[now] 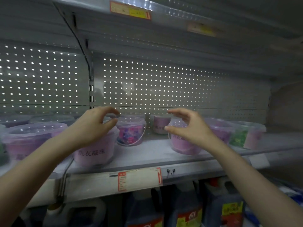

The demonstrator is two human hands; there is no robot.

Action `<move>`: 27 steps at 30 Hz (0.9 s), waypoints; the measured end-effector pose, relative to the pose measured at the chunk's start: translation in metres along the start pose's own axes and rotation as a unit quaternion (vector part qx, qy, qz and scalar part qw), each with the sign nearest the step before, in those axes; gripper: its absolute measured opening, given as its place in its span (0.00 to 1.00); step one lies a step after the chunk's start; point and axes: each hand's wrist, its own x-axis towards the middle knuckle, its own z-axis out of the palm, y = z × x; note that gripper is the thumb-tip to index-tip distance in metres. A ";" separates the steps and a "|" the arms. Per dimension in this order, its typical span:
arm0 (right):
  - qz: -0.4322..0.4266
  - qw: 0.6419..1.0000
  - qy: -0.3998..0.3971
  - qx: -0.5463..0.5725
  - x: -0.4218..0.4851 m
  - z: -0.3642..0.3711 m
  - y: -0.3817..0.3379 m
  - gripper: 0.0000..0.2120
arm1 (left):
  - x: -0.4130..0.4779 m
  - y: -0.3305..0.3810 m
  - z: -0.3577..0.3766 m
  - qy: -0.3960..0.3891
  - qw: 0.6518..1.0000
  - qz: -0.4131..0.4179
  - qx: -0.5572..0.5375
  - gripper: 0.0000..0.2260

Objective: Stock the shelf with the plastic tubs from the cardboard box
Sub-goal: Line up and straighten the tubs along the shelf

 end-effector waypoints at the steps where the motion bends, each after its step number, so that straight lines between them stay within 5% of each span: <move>1: 0.004 1.000 0.011 -0.003 -0.001 -0.011 0.005 0.23 | 0.001 0.002 0.002 0.006 1.000 0.001 0.007 0.11; 17: 0.009 0.981 -0.028 -0.191 -0.006 -0.030 0.038 0.28 | -0.002 0.028 0.008 0.028 0.995 -0.056 0.073 0.13; 20: -0.049 0.990 -0.010 -0.134 -0.009 -0.012 0.012 0.26 | -0.012 0.024 0.001 0.029 0.993 -0.073 0.084 0.13; 27: -0.080 0.988 -0.131 -0.014 -0.014 0.074 -0.037 0.31 | -0.041 -0.003 -0.031 0.030 0.988 -0.103 0.113 0.13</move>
